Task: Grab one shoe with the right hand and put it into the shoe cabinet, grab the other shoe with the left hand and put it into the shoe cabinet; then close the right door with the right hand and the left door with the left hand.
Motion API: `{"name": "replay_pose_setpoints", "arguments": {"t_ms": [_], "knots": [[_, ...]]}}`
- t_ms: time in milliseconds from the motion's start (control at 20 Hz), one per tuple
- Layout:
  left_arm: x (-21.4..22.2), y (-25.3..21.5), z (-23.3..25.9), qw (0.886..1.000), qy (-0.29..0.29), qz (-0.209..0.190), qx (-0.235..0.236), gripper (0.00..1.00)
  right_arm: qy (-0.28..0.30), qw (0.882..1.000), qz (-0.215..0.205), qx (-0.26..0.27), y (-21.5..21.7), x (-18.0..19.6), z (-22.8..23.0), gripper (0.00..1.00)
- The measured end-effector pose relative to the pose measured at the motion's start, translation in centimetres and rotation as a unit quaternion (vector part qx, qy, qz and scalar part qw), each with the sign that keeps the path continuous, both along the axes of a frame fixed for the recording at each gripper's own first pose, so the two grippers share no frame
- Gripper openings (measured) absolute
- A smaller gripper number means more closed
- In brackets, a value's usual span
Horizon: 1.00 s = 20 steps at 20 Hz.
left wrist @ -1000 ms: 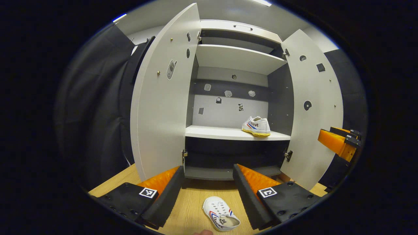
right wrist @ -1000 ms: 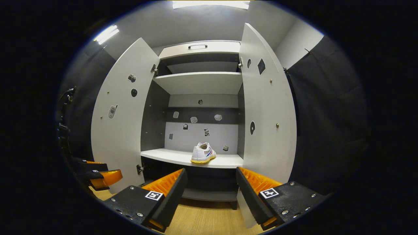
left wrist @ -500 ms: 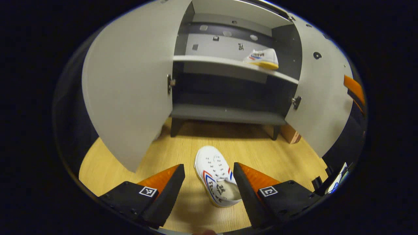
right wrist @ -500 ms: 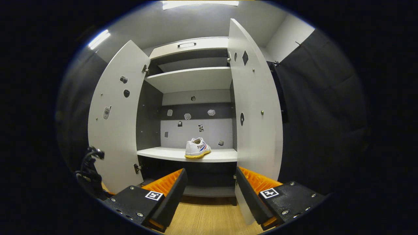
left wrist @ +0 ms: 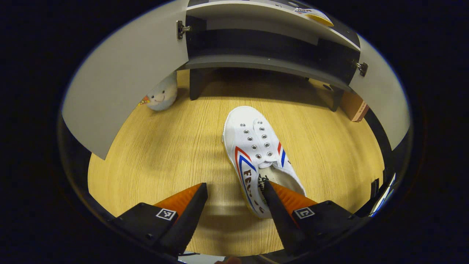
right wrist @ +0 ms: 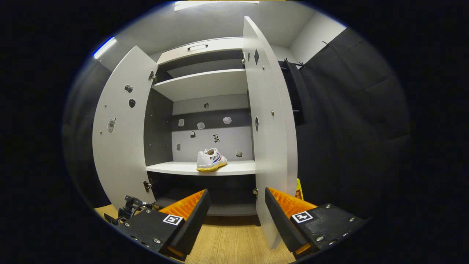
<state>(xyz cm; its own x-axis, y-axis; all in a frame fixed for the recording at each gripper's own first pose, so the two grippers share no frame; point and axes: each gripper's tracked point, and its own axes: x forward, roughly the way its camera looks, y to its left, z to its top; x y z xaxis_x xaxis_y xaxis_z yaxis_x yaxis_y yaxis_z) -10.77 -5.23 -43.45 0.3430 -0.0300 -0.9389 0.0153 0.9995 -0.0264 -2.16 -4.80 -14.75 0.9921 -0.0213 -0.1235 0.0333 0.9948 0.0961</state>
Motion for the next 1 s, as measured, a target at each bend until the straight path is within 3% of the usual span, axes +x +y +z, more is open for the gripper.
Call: {"name": "replay_pose_setpoints", "arguments": {"t_ms": [150, 350, 600, 850, 1000], "knots": [[0.9, 1.0, -0.8, 1.000, -0.016, 0.011, 0.021, 1.00, 0.001, 1.000, 0.003, 0.005, 0.1, 0.4, 0.0, 0.92], [2.2, 0.5, -1.5, 0.998, -0.062, 0.019, -0.007, 1.00, 0.000, 1.000, 0.008, 0.000, 0.3, 1.3, 0.1, 0.92], [6.2, 0.9, -2.3, 0.980, -0.198, -0.025, 0.019, 1.00, 0.004, 1.000, 0.021, -0.015, 1.0, 2.0, 0.0, 0.92], [6.1, -0.2, -3.2, 0.977, -0.201, 0.022, -0.066, 1.00, 0.012, 0.999, 0.033, -0.012, 2.3, 2.1, -0.2, 0.92], [6.8, -0.9, -2.7, 0.975, -0.218, 0.002, -0.051, 0.55, 0.015, 0.999, 0.038, -0.009, 2.8, 2.1, -0.2, 0.92]]}}
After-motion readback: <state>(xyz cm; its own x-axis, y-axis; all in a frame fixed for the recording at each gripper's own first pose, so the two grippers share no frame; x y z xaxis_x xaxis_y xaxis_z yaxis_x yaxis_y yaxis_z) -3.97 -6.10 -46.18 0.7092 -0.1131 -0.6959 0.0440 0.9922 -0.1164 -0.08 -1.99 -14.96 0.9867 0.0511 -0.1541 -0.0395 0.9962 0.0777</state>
